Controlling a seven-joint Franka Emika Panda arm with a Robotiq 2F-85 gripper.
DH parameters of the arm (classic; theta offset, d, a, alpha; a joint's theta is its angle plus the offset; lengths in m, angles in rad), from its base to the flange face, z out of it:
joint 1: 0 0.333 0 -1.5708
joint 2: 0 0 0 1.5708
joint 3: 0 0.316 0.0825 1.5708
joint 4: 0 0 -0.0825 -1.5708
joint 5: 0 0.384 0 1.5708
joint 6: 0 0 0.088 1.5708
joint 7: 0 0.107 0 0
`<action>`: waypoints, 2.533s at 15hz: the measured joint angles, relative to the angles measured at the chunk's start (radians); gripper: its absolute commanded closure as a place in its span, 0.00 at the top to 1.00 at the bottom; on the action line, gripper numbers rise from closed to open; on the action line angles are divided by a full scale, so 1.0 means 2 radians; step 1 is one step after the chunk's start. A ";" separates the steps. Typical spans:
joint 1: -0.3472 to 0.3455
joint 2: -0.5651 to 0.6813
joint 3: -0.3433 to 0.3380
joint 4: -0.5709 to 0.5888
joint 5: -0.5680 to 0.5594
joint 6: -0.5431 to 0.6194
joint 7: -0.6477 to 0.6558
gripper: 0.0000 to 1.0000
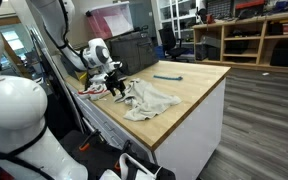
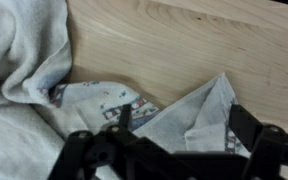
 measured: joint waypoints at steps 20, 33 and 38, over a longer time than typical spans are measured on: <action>0.013 0.019 -0.002 -0.011 0.007 0.097 0.026 0.00; -0.014 -0.044 0.045 -0.035 0.121 0.083 -0.094 0.63; -0.013 -0.034 0.004 -0.044 0.043 0.081 -0.063 0.99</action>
